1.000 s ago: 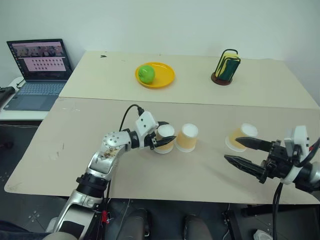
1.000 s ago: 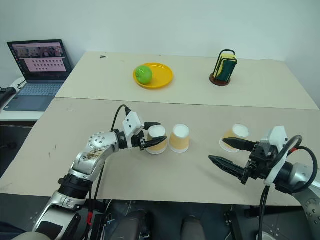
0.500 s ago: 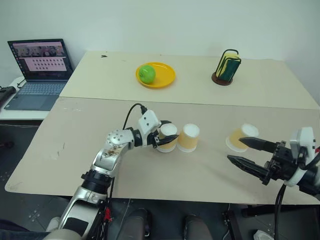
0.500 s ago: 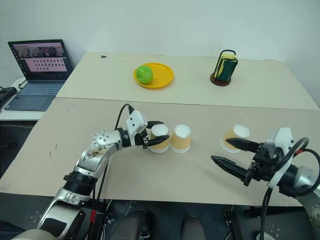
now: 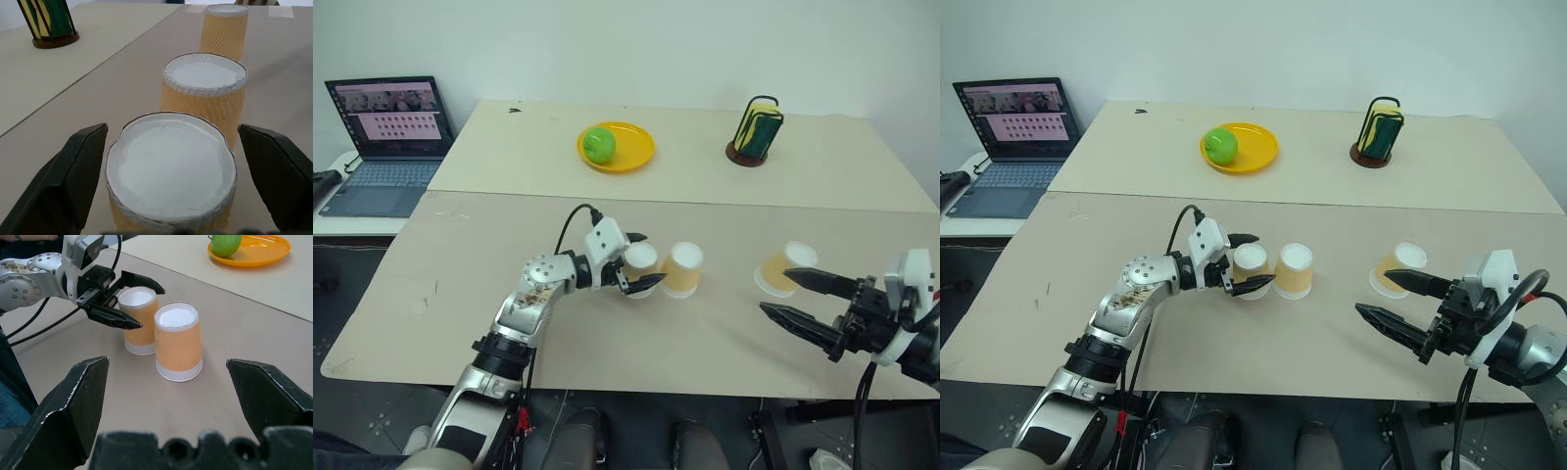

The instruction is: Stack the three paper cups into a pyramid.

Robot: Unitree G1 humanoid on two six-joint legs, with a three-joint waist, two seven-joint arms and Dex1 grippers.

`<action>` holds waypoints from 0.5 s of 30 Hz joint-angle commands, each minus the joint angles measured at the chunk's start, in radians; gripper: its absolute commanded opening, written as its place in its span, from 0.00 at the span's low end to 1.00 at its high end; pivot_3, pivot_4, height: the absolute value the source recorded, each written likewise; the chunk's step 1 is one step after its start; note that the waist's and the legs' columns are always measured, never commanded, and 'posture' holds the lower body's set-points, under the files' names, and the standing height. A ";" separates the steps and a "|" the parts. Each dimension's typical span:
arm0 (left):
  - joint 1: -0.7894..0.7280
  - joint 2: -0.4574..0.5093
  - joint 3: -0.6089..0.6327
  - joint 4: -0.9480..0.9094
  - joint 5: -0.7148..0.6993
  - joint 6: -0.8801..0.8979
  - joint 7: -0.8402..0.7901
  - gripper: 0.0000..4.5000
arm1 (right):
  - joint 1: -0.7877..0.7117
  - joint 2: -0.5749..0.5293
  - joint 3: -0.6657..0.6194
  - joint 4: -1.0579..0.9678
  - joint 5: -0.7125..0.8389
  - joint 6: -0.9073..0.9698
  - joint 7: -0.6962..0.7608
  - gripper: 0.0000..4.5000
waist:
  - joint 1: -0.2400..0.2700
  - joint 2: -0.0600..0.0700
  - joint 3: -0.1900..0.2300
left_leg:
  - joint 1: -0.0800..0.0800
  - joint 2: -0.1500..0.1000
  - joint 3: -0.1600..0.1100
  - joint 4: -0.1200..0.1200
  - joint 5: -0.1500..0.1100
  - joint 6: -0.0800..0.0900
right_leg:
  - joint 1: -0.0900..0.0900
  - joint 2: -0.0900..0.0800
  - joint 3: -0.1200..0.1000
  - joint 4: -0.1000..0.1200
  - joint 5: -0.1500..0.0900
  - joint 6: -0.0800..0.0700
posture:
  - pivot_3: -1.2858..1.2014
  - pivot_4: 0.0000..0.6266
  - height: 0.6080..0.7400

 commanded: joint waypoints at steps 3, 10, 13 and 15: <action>-0.001 0.011 0.012 -0.047 -0.010 0.010 -0.001 0.99 | -0.012 -0.006 -0.027 -0.017 0.013 -0.021 0.002 1.00 | 0.000 0.000 0.000 | 0.000 0.000 0.000 0.000 0.000 0.000 | 0.000 0.000 0.000 0.000 0.000 0.000 | 0.52 0.24 0.90; 0.038 0.057 0.037 -0.094 -0.025 0.046 0.000 0.99 | -0.023 -0.012 -0.029 -0.018 0.022 -0.016 0.005 1.00 | -0.001 0.000 0.000 | 0.000 0.000 0.000 0.000 0.000 0.000 | 0.000 0.000 0.000 0.000 0.000 0.000 | 0.52 0.24 0.90; 0.060 0.075 0.043 -0.115 -0.033 0.061 0.002 0.99 | -0.029 -0.014 -0.026 -0.015 0.025 -0.014 0.007 1.00 | -0.001 0.000 0.000 | 0.000 0.000 0.000 0.000 0.000 0.000 | 0.000 0.000 0.000 0.000 0.000 0.000 | 0.52 0.24 0.90; 0.071 0.082 0.045 -0.126 -0.035 0.070 0.004 0.99 | -0.033 -0.016 -0.023 -0.012 0.023 -0.015 0.008 1.00 | -0.001 0.000 0.000 | 0.000 0.000 0.000 0.000 0.000 0.000 | 0.000 0.000 0.000 0.000 0.000 0.000 | 0.52 0.24 0.90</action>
